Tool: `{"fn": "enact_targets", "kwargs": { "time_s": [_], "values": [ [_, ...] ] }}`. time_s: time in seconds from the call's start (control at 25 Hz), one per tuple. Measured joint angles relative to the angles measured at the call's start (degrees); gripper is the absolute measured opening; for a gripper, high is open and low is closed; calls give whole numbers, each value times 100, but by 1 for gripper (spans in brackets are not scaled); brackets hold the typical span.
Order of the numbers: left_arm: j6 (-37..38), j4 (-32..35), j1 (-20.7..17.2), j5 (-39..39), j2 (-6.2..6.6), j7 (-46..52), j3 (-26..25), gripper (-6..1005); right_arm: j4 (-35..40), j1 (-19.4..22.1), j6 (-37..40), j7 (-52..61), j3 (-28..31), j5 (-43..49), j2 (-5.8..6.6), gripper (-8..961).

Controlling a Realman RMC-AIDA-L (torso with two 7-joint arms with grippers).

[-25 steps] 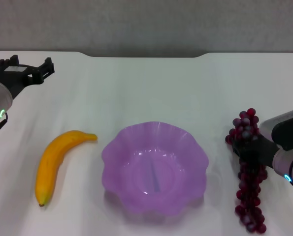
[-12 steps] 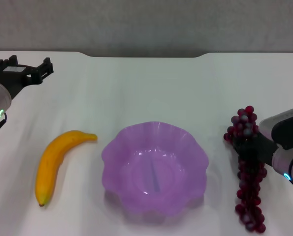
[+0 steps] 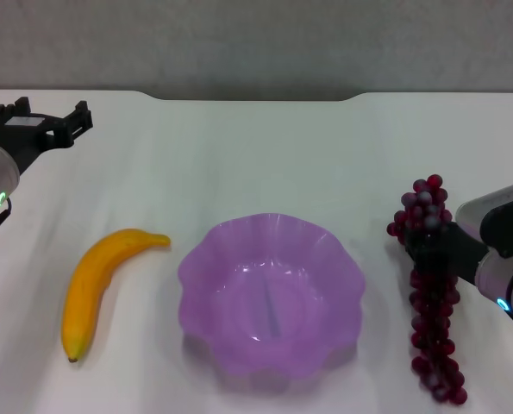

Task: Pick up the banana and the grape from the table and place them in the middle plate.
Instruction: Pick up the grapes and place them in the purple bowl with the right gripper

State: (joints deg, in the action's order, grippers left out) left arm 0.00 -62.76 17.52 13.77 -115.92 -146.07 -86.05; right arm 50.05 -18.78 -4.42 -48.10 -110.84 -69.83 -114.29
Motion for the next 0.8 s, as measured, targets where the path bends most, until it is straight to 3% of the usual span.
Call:
{"fn": "enact_targets", "kwargs": {
  "time_s": [0.16, 0.36, 0.8],
  "values": [
    [0, 1, -2, 3, 0, 0, 0, 880, 224, 111, -61, -34, 48, 2, 35, 304],
    [0, 8, -3, 9, 0, 0, 0, 880, 1009, 537, -198, -120, 191, 6, 105, 298],
    [88, 52, 8, 31, -5, 0, 5, 879, 2799, 1137, -1336, -715, 1043, -2, 152, 292]
  ]
}}
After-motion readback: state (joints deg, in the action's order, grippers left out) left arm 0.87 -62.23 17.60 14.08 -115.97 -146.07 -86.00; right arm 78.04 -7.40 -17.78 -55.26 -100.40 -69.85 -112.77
